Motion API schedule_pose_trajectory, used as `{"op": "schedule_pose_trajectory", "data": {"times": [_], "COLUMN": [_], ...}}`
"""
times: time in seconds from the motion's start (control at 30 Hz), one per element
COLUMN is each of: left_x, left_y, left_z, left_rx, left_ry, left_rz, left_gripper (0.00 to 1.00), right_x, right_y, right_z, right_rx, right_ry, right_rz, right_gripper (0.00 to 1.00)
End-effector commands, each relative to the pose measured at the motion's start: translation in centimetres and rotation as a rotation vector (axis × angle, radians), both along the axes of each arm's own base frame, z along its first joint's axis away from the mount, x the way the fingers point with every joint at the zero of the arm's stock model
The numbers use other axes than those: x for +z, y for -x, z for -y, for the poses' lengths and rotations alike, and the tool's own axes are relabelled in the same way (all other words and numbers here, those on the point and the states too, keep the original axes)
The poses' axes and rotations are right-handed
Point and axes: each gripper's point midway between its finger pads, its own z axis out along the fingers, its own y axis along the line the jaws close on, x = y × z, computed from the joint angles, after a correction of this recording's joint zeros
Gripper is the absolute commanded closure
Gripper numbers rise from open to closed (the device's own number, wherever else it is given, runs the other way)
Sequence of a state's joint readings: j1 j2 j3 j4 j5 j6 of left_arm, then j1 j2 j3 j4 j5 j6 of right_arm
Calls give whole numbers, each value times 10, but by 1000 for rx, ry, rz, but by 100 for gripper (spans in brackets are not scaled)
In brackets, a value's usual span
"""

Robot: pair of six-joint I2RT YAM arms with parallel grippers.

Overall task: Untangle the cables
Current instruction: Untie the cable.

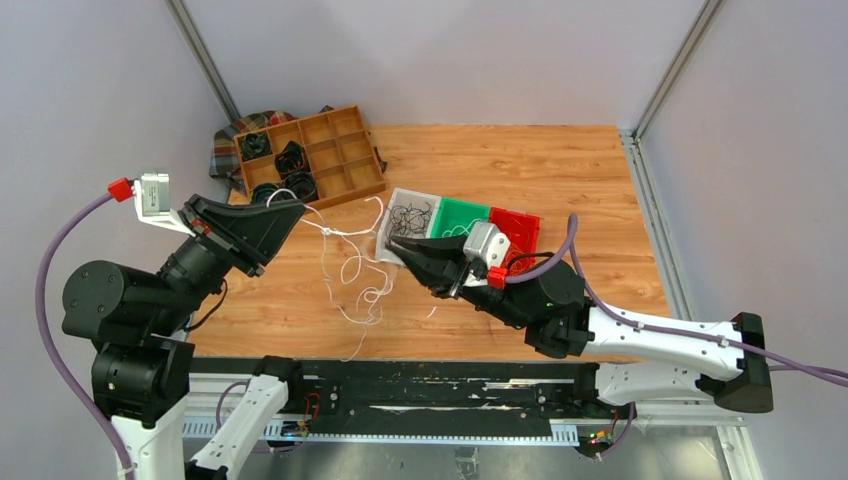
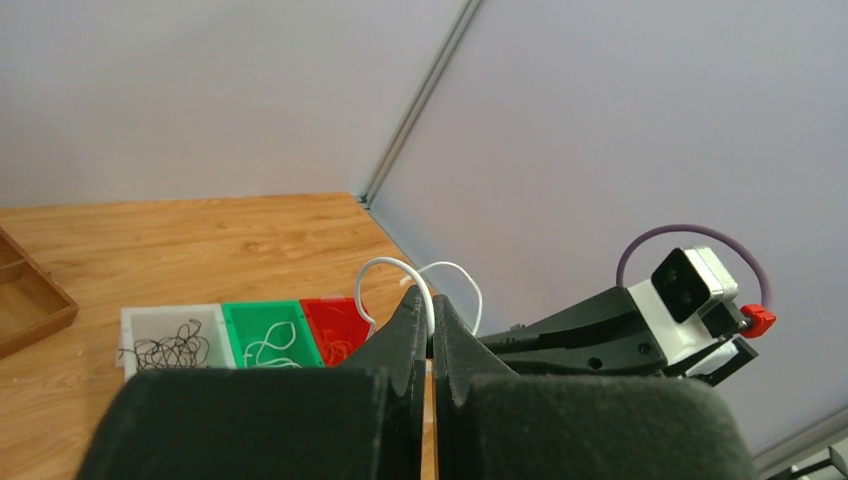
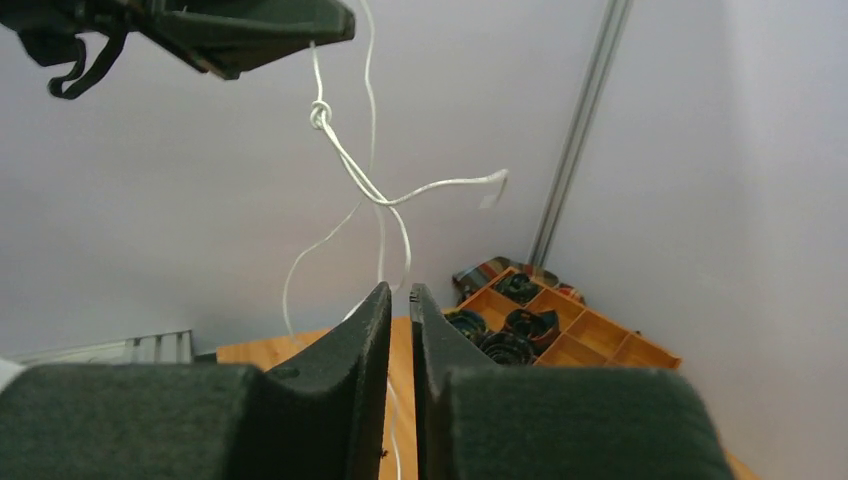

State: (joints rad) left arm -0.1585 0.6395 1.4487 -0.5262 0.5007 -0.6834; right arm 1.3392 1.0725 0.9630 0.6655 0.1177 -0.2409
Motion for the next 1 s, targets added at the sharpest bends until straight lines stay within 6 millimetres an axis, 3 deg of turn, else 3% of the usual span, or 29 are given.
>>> {"op": "schedule_pose_trajectory", "data": {"times": [0.0, 0.03, 0.07, 0.17, 0.33, 0.53, 0.77, 0.97], "left_x": [13, 13, 13, 13, 14, 15, 17, 16], "left_y": [4, 4, 4, 4, 4, 5, 6, 6], "left_z": [-3, -4, -3, -3, -3, -2, -2, -2], "left_rx": [21, 21, 20, 20, 16, 12, 8, 12], "left_ry": [-4, -5, -6, -7, -5, -2, 0, -7], "left_rz": [48, 52, 52, 52, 52, 53, 56, 53], "left_gripper": [100, 99, 100, 100, 100, 100, 99, 99], "right_x": [-15, -16, -16, -12, 1, 9, -6, -7], "right_y": [13, 19, 21, 28, 35, 28, 18, 9], "right_z": [-5, -5, -4, -2, -2, -7, -25, -42], "right_rx": [98, 127, 137, 170, 198, 146, 89, -57], "right_ry": [66, 79, 89, 114, 141, 271, 528, 641], "right_rz": [-20, -11, -8, -1, 28, 177, 486, 731], "right_gripper": [68, 55, 47, 40, 37, 37, 36, 36]}}
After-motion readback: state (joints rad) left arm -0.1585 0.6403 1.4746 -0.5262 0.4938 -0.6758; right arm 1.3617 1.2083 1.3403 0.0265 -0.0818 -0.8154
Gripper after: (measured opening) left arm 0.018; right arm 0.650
